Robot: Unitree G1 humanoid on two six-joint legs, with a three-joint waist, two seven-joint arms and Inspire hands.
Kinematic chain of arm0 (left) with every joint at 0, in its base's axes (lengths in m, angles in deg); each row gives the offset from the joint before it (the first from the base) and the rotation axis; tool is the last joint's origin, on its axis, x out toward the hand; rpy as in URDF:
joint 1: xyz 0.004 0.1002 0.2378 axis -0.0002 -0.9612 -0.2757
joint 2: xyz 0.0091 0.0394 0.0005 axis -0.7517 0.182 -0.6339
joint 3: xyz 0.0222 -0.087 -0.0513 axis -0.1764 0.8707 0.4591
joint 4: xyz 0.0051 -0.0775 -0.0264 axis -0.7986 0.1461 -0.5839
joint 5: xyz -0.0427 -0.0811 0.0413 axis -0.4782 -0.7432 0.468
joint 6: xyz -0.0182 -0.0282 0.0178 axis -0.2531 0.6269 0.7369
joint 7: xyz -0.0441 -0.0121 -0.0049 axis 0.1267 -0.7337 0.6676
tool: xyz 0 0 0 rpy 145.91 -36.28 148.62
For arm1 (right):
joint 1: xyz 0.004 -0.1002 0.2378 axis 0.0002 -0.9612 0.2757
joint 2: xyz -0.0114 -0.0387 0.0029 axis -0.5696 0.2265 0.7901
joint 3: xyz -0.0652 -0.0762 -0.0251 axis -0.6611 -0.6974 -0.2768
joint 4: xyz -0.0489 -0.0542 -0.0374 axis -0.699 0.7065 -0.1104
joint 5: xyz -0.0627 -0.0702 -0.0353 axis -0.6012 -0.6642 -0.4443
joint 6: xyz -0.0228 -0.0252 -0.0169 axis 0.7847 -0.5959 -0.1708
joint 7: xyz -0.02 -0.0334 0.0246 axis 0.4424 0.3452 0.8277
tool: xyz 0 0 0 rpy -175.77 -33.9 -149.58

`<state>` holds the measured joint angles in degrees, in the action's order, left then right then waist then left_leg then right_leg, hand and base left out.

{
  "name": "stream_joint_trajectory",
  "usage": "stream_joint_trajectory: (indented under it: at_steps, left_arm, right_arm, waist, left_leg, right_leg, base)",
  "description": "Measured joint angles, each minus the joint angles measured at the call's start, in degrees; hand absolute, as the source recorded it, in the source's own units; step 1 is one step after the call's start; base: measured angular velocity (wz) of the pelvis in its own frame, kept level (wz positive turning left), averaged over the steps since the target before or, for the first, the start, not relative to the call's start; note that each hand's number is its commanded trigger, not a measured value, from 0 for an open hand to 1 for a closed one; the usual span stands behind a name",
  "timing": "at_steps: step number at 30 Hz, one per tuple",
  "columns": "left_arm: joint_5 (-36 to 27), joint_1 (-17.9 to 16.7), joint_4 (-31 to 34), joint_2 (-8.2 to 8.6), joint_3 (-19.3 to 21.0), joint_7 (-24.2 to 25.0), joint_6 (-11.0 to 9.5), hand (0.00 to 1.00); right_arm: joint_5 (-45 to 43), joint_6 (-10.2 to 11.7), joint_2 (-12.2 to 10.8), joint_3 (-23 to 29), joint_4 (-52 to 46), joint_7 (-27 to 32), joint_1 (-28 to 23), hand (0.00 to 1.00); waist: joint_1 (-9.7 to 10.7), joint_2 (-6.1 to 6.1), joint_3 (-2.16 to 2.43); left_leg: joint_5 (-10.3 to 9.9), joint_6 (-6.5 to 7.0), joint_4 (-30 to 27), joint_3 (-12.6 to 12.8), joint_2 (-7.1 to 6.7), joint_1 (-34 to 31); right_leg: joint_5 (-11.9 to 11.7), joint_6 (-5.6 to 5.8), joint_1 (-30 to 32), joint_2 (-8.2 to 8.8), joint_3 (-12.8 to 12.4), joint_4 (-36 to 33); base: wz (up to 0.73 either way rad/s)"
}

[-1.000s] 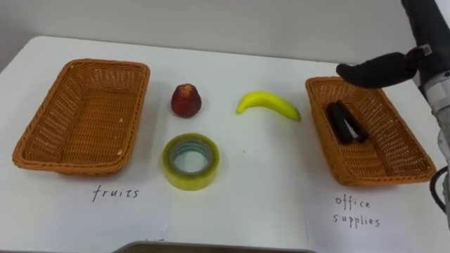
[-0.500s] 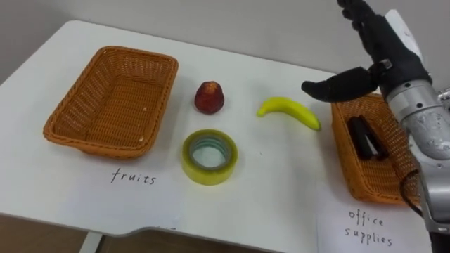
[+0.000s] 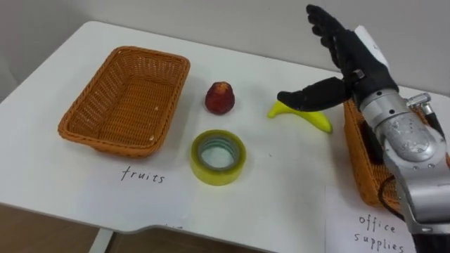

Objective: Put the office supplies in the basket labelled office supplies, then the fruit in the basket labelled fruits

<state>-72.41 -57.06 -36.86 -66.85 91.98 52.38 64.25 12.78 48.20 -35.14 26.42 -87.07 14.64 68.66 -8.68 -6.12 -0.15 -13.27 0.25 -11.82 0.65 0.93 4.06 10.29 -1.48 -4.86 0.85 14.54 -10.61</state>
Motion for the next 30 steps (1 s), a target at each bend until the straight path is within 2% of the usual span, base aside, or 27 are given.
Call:
stream_joint_trajectory:
  at_steps: [7, 11, 18, 24, 30]
  left_arm:
    - [0.0, 0.0, 1.5, -0.29, -2.8, 0.0, 0.2, 0.00]
    - [0.0, 0.0, 2.9, -1.20, -4.5, -0.1, 0.0, 0.00]
    - [2.7, 0.0, 5.1, -1.15, -4.5, 0.2, 0.4, 0.00]
    - [4.5, -0.4, 6.7, -0.80, -4.5, 0.1, 2.2, 0.00]
    - [4.7, 0.1, 6.8, -0.19, -4.5, -1.1, 3.6, 0.00]
  right_arm:
    - [0.7, 0.0, -0.3, -3.0, 0.6, 1.6, 0.2, 0.00]
    - [3.2, 0.0, -0.4, -4.5, 2.6, 3.1, 0.3, 0.00]
    - [3.2, 0.0, -1.8, -6.6, 6.0, 4.3, 1.8, 0.00]
    - [3.3, -0.4, -2.5, -8.8, 9.4, 4.4, 4.1, 0.00]
    - [3.7, -1.2, -3.9, -9.0, 13.8, 4.3, 7.6, 0.00]
  waist:
    - [-0.8, -0.14, -0.01]
    - [-1.3, -0.47, -0.18]
    - [-2.6, -0.48, -0.38]
    - [-3.0, -0.07, -0.65]
    - [-3.0, 0.25, -0.52]
  left_leg:
    - [0.0, 0.00, 0.1, 0.1, -0.01, -0.3]
    - [0.0, 0.01, 0.2, 0.1, -0.03, -0.5]
    - [0.1, 0.10, 0.3, -0.4, -0.10, -0.6]
    - [0.1, 0.21, 0.3, -1.3, -0.34, -0.8]
    - [0.3, 0.38, -0.1, -2.4, -0.64, -1.5]
  right_leg:
    - [0.0, 0.00, 0.0, -0.03, -0.1, 0.0]
    - [0.0, 0.00, 0.2, -0.02, 0.1, 0.0]
    - [0.0, 0.01, 0.2, 0.10, 1.4, 0.0]
    - [0.0, 0.02, 0.1, 0.06, 2.1, 0.1]
    - [0.0, 0.03, 0.2, 0.27, 3.2, 0.1]
  base:
    - [0.02]
    - [0.00]
    - [0.03]
    - [0.06]
    - [0.11]
